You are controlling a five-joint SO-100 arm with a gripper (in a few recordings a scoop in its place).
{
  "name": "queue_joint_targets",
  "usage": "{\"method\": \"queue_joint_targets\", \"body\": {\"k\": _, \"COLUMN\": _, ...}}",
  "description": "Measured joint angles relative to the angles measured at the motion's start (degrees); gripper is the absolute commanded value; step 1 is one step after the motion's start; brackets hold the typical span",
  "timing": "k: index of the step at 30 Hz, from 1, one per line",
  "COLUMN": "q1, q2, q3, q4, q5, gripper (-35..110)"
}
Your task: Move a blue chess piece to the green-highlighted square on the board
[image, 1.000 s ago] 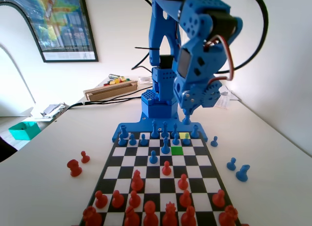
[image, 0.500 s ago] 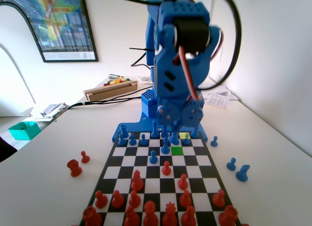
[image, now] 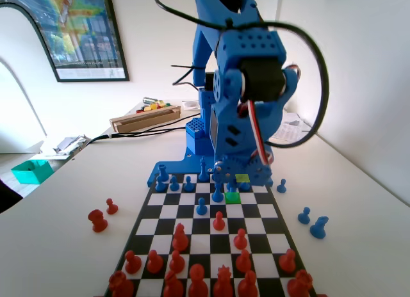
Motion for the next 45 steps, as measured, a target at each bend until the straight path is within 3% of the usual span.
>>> {"method": "queue_joint_targets", "body": {"k": 25, "q1": -1.6, "q2": -0.6, "q3": 3.6, "q4": -2.8, "q5": -0.6, "gripper": 1}}
{"method": "queue_joint_targets", "body": {"k": 45, "q1": -0.5, "q2": -0.6, "q3": 2.2, "q4": -0.7, "q5": -0.1, "gripper": 12}}
